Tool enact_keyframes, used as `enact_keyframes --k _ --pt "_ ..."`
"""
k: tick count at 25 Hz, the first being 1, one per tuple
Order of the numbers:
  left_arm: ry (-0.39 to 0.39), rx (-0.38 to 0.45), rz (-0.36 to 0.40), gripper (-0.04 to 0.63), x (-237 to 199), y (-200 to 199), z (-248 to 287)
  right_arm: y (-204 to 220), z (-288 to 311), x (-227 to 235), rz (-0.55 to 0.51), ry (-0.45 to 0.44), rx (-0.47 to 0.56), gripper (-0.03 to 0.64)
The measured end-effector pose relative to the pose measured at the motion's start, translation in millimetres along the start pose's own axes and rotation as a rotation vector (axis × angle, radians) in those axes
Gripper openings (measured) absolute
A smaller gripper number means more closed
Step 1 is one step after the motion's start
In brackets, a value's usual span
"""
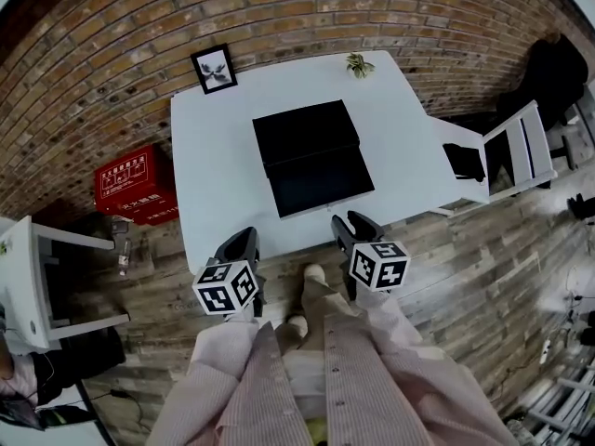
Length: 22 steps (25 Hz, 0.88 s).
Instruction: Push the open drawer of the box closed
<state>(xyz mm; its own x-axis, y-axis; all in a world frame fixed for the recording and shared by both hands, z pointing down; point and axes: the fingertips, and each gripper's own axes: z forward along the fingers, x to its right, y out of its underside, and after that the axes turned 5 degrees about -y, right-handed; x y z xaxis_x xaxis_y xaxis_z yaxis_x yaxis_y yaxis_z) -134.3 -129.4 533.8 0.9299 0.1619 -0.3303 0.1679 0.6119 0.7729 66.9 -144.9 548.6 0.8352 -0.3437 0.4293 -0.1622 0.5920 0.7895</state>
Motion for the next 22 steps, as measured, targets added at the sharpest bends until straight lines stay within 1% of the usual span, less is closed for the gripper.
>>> enact_keyframes --k 9,13,16,19,22 --pt "-0.03 -0.065 -0.041 -0.005 -2.6 10.1 31.0 16.0 30.2 6.2 0.013 -0.028 -0.11 0.141" --pt "-0.05 -0.076 -0.053 -0.005 -4.4 12.5 39.9 19.8 40.6 8.8 0.043 -0.039 -0.137 0.141" --pt "-0.067 -0.082 -0.062 -0.005 -6.7 13.2 45.7 21.2 47.7 10.1 0.032 -0.039 -0.17 0.141" --pt "-0.083 -0.086 -0.07 -0.005 -8.9 13.7 49.2 26.8 51.5 11.2 0.044 -0.037 -0.212 0.14" --pt "-0.09 -0.083 -0.075 -0.005 -8.2 13.3 50.9 28.5 53.5 11.4 0.043 -0.046 -0.23 0.139"
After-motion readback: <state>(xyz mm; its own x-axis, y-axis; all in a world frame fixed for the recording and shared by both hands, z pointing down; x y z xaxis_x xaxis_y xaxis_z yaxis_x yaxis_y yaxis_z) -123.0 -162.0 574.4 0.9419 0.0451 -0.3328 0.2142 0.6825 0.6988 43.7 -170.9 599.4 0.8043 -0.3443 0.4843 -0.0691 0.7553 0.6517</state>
